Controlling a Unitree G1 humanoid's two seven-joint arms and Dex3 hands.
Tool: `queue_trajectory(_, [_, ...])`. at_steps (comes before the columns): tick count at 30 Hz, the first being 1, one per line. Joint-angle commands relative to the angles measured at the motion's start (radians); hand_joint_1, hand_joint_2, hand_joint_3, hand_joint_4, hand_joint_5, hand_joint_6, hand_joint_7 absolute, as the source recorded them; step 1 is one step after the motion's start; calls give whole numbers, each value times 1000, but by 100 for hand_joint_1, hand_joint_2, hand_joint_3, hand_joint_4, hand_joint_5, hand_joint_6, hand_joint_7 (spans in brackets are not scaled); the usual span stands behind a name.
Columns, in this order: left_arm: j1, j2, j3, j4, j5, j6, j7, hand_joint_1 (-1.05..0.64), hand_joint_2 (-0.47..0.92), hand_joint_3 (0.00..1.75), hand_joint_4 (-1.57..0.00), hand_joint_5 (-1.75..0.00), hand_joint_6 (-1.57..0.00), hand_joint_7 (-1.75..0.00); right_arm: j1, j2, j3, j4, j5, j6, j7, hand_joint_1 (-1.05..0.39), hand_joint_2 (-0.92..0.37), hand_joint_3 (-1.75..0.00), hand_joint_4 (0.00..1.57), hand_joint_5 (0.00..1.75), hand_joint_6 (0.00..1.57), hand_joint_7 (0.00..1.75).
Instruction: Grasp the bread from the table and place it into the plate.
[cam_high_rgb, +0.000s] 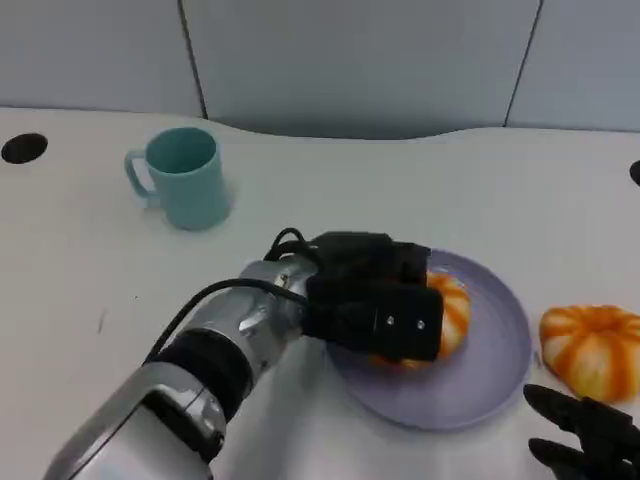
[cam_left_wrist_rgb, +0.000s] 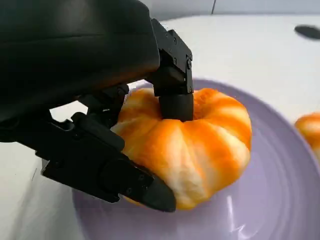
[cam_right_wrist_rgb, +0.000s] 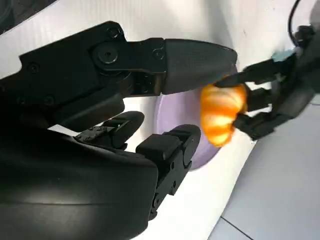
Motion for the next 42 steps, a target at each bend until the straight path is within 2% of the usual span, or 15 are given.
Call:
queue_trajectory(1, [-30, 12, -20, 24, 22, -60, 20, -22, 82, 3, -75, -175, -59, -175, 11, 6, -2, -20, 11, 14, -5, -44, -92, -46, 66, 3, 55, 0])
queue_trajectory(3, [-49, 19, -21, 24, 19, -68, -20, -38, 83, 2, -47, -172, -37, -174, 9, 8, -3, -18, 14, 13, -4, -44, -92, -46, 66, 3, 56, 0])
queue_trajectory(4, [-57, 24, -16, 23, 11, -78, -39, -41, 83, 2, -40, -171, -31, -174, 8, 8, -5, -16, 16, 10, -3, -44, -92, -46, 66, 3, 56, 0])
queue_trajectory(5, [-65, 28, -12, 21, 6, -83, -52, -47, 83, 1, -32, -155, -28, -160, 7, 7, -6, -13, 18, 8, -1, -44, -92, -45, 66, 3, 56, 0])
queue_trajectory(6, [-71, 31, -11, 19, 5, -87, -59, -52, 84, 1, -26, -131, -29, -132, 5, 5, -6, -12, 17, 9, 0, -44, -92, -45, 67, 3, 56, 0])
queue_trajectory(7, [-79, 34, -9, 14, 3, -90, -69, -54, 85, 1, -25, -119, -32, -115, 4, 3, -7, -12, 17, 10, 1, -44, -92, -46, 67, 3, 55, 0])
queue_trajectory(9, [-91, 38, 3, 1, -13, -90, -99, -59, 85, 0, -18, -105, -38, -85, 0, 0, -9, -10, 18, 13, 4, -44, -92, -46, 67, 3, 55, 0])
queue_trajectory(11, [-103, 43, 23, -25, -39, -86, -147, -61, 83, 0, -5, -87, -40, -43, -4, -10, -9, -11, 7, 25, 9, -44, -92, -46, 68, 3, 55, 0])
queue_trajectory(13, [-108, 49, 32, -53, -48, -80, -177, -64, 83, 0, -1, -66, -39, -17, -6, -15, -8, -12, 4, 32, 13, -44, -92, -48, 68, 3, 54, 0])
queue_trajectory(14, [-107, 52, 34, -65, -49, -78, -186, -66, 82, 0, 0, -60, -38, -12, -7, -16, -9, -12, 6, 33, 14, -44, -92, -48, 68, 3, 54, 0])
queue_trajectory(18, [-110, 69, 37, -120, -57, -66, -245, -71, 83, 0, 0, -41, -32, -4, -9, -15, -10, -12, 14, 36, 17, -43, -92, -48, 70, 4, 55, 1])
queue_trajectory(22, [-115, 90, 42, -187, -65, -49, -319, -74, 84, 0, 0, -35, -30, -2, -11, -14, -12, -12, 17, 35, 20, -42, -92, -48, 71, 5, 56, 1])
queue_trajectory(29, [-112, 134, 56, -317, -86, 14, -460, -72, 85, 0, 0, -40, -36, -4, -14, -16, -19, -10, 23, 39, 24, -44, -92, -47, 71, 5, 56, 1])
queue_trajectory(36, [-107, 158, 35, -363, -65, 64, -506, -71, 85, 0, -4, -50, -42, -5, -12, -20, -22, 5, 17, 9, 21, -44, -92, -47, 70, 4, 56, 0])
queue_trajectory(42, [-101, 175, 41, -390, -73, 66, -513, -71, 85, 0, -1, -52, -38, -2, -10, -17, -23, 4, 21, 12, 19, -45, -92, -48, 70, 4, 56, 0])
